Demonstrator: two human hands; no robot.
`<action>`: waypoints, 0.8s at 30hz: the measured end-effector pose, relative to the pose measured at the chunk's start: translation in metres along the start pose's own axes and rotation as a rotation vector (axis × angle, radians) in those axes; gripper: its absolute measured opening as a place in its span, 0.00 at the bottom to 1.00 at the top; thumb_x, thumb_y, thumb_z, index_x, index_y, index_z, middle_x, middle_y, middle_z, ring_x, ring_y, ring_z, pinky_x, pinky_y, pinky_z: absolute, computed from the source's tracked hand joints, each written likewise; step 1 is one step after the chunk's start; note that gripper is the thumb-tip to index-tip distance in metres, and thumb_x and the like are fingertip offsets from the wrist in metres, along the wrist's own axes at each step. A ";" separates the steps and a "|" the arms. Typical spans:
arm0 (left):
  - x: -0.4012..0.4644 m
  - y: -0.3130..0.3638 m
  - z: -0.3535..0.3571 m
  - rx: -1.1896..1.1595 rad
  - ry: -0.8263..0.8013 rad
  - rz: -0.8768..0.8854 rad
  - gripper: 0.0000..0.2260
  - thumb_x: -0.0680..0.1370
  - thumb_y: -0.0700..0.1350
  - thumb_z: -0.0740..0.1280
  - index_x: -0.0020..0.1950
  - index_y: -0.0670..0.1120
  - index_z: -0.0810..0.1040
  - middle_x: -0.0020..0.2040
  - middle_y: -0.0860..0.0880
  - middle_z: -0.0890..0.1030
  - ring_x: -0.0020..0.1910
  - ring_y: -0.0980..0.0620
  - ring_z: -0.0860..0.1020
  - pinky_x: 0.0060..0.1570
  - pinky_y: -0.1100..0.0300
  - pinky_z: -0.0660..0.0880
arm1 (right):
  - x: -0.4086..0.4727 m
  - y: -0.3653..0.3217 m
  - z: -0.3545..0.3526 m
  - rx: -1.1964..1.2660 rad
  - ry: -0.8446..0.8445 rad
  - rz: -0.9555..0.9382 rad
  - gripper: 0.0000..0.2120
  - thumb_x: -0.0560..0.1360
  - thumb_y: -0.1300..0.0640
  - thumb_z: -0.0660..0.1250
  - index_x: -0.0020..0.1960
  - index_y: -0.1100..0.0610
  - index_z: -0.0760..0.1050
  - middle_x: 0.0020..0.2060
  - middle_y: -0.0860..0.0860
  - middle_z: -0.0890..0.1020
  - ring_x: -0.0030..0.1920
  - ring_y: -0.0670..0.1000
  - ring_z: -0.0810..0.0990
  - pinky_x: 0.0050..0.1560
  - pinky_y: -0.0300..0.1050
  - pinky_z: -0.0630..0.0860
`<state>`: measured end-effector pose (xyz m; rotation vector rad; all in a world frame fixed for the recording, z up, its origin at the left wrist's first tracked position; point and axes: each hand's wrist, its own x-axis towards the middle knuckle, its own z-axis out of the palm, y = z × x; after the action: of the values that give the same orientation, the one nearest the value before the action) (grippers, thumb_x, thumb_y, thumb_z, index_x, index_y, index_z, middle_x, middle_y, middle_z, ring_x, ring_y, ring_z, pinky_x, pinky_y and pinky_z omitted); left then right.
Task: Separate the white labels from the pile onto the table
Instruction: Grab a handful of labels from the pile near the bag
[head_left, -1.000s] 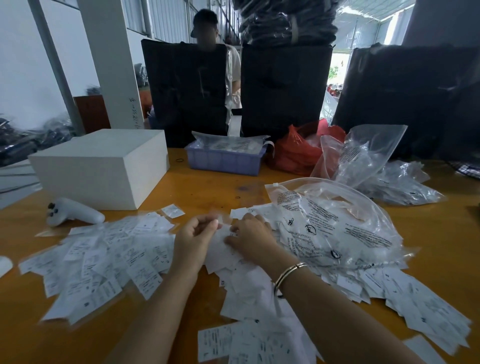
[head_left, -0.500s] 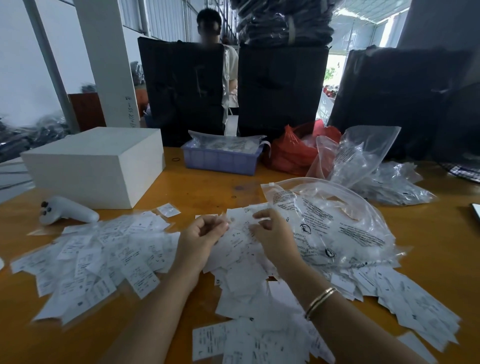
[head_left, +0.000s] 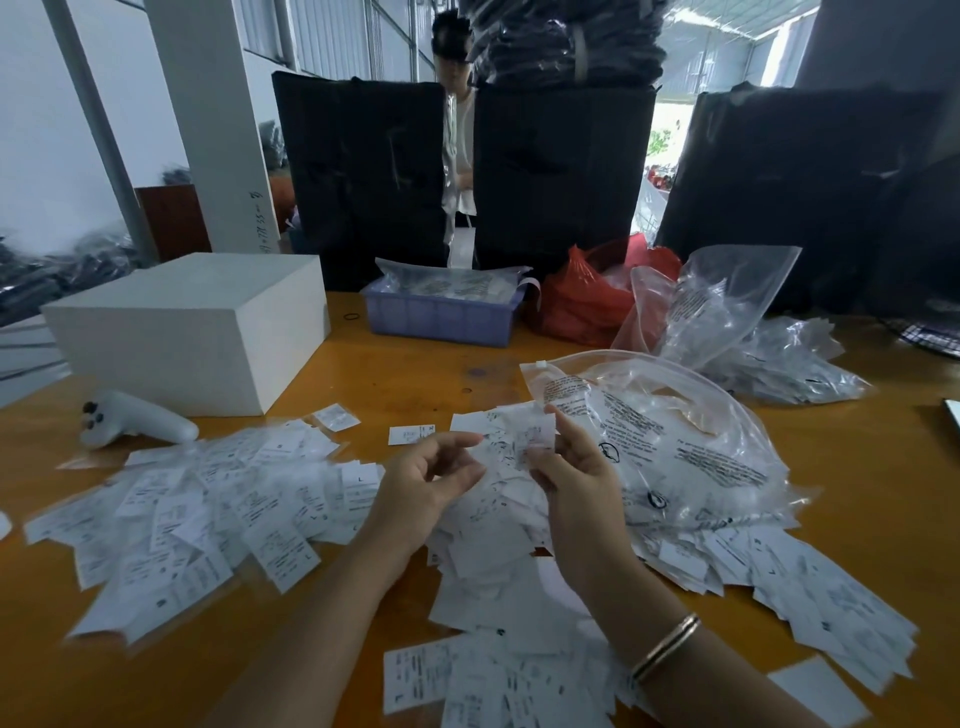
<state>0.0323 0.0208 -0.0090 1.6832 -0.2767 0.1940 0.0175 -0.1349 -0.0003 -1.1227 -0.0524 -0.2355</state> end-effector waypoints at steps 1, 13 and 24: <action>0.000 0.000 0.000 0.005 -0.005 -0.001 0.10 0.74 0.43 0.71 0.50 0.58 0.79 0.41 0.61 0.80 0.44 0.64 0.78 0.40 0.75 0.73 | 0.000 -0.001 0.001 0.032 -0.004 -0.005 0.16 0.73 0.70 0.66 0.53 0.52 0.81 0.43 0.52 0.84 0.45 0.51 0.83 0.44 0.38 0.78; -0.002 0.005 0.002 -0.029 -0.031 -0.003 0.10 0.72 0.46 0.72 0.49 0.60 0.80 0.43 0.61 0.81 0.45 0.66 0.78 0.39 0.75 0.73 | -0.001 0.003 0.003 -0.100 0.015 -0.015 0.03 0.71 0.58 0.72 0.44 0.52 0.80 0.39 0.51 0.84 0.41 0.48 0.83 0.40 0.37 0.77; -0.001 0.004 0.002 0.034 -0.034 0.020 0.10 0.73 0.46 0.71 0.49 0.62 0.78 0.43 0.66 0.80 0.46 0.70 0.76 0.38 0.78 0.71 | -0.001 0.007 0.005 -0.104 0.023 -0.031 0.05 0.72 0.58 0.71 0.48 0.55 0.78 0.42 0.52 0.85 0.44 0.50 0.84 0.42 0.39 0.80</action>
<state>0.0297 0.0183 -0.0058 1.7190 -0.3173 0.1856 0.0183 -0.1276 -0.0042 -1.2231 -0.0377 -0.2814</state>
